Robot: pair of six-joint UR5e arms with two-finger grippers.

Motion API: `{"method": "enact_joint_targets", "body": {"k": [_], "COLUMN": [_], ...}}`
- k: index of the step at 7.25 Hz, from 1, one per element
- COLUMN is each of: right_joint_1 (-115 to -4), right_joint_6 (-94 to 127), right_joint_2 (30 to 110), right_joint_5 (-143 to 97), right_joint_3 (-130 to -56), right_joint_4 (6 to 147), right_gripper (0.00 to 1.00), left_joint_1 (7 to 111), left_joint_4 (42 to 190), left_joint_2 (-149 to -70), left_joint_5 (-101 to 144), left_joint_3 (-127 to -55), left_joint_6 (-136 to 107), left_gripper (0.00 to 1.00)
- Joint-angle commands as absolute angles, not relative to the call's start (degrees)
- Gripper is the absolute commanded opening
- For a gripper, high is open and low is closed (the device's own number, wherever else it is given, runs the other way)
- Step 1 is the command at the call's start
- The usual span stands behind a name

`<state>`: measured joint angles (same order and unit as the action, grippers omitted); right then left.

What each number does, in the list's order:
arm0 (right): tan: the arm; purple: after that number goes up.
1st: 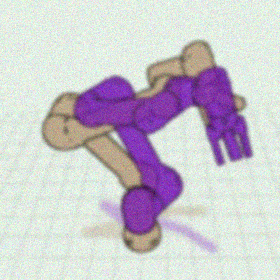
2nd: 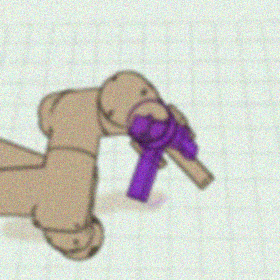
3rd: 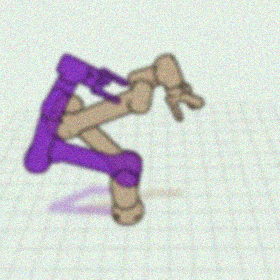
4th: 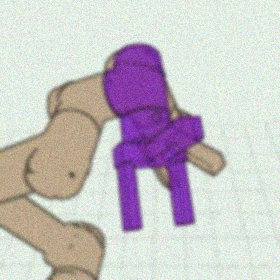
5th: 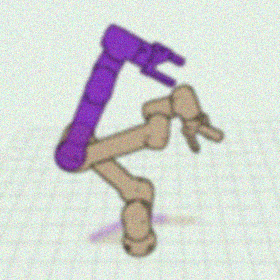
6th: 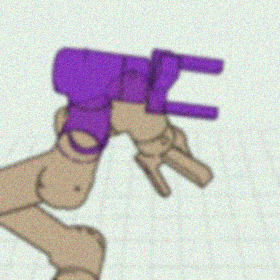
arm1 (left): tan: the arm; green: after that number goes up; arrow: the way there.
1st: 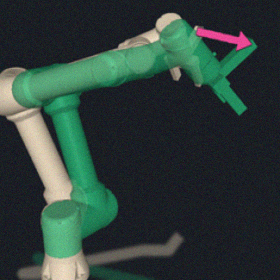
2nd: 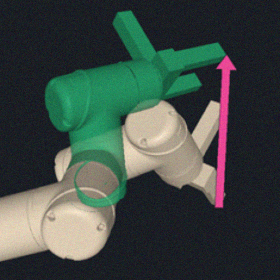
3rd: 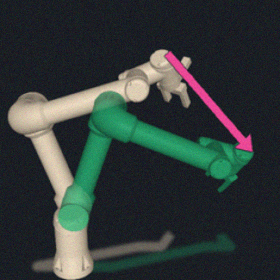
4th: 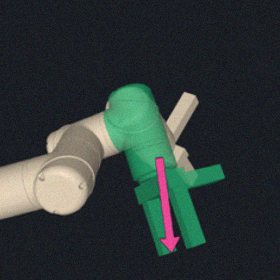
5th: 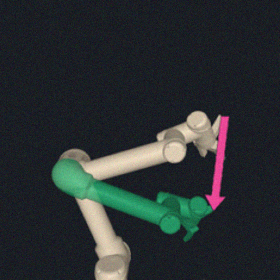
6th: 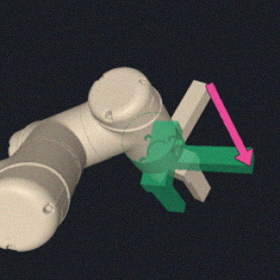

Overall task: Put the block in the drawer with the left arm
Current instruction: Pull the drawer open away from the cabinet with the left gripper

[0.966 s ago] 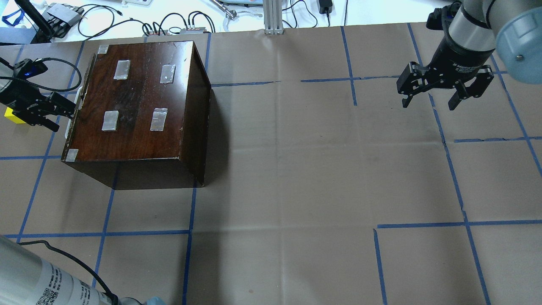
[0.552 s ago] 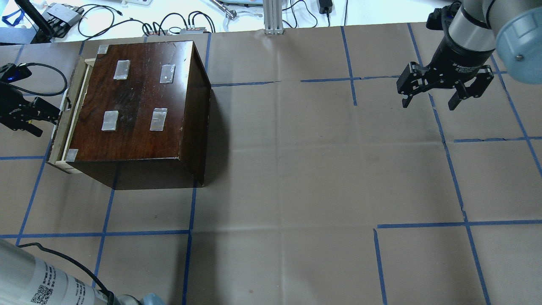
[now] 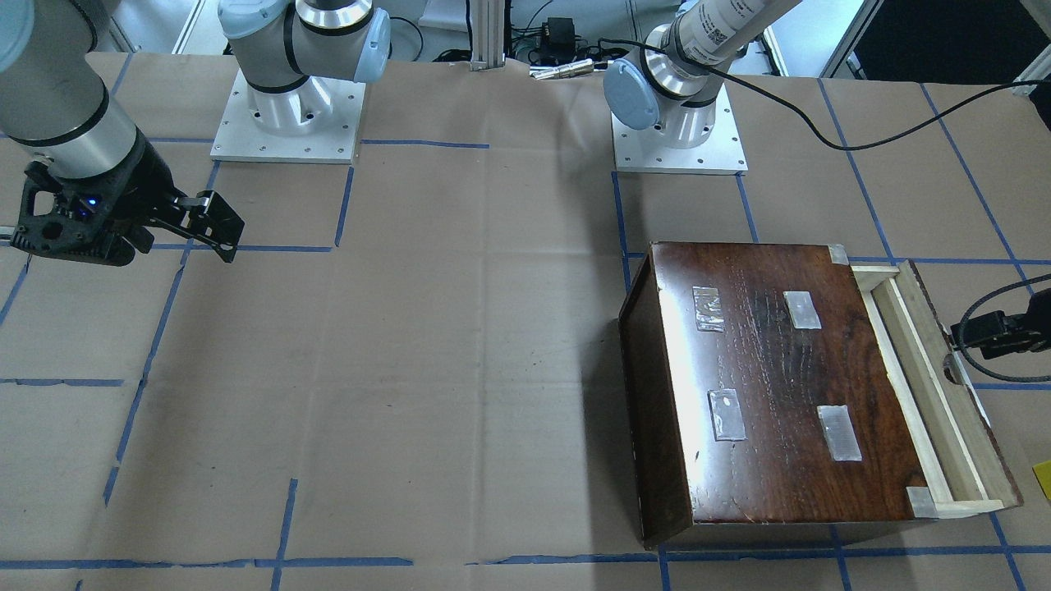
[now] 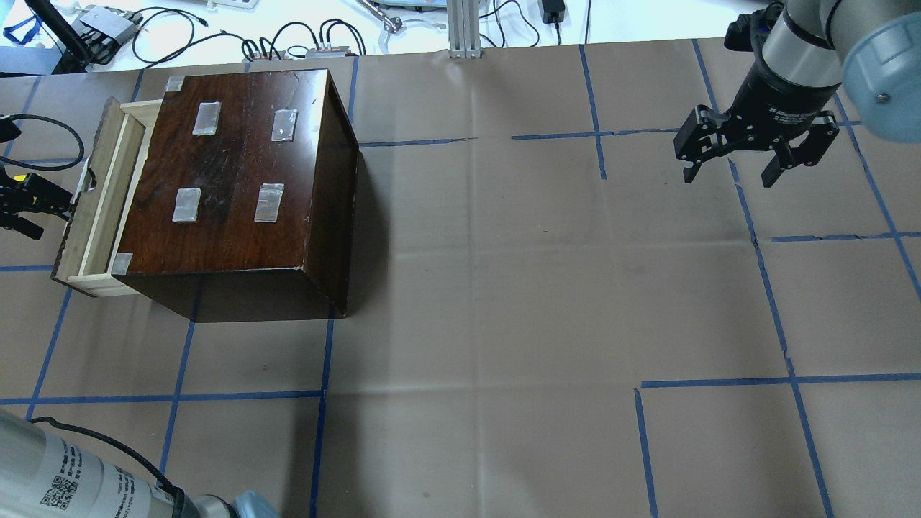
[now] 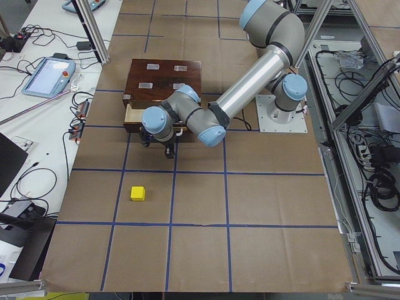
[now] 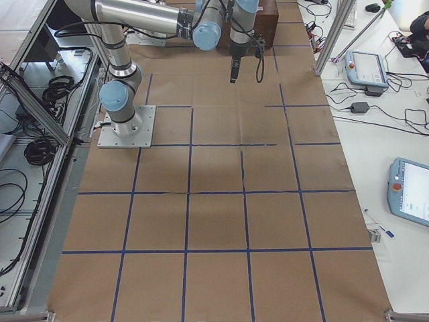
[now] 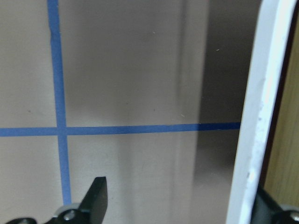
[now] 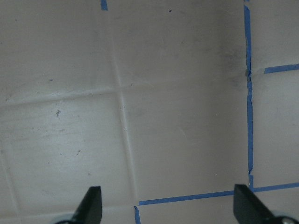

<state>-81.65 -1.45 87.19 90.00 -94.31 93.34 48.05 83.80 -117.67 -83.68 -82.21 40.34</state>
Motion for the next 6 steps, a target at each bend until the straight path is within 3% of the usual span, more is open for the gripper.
{"method": "enact_joint_targets", "body": {"k": [1, 6], "right_joint_1": [-81.65, -81.65], "right_joint_6": [-1.49, -1.41], "right_joint_2": [87.19, 87.19], "right_joint_5": [90.00, 90.00], "right_joint_3": [-94.31, -94.31], "right_joint_4": [93.34, 93.34], "right_gripper": [1.00, 1.00], "left_joint_1": [46.94, 46.06], "left_joint_4": [83.76, 83.76], "left_joint_2": [-118.04, -120.41], "left_joint_5": [-86.12, -87.61], "left_joint_3": [-81.13, -78.05], "left_joint_6": [40.78, 43.24], "left_gripper": [0.99, 0.99]}}
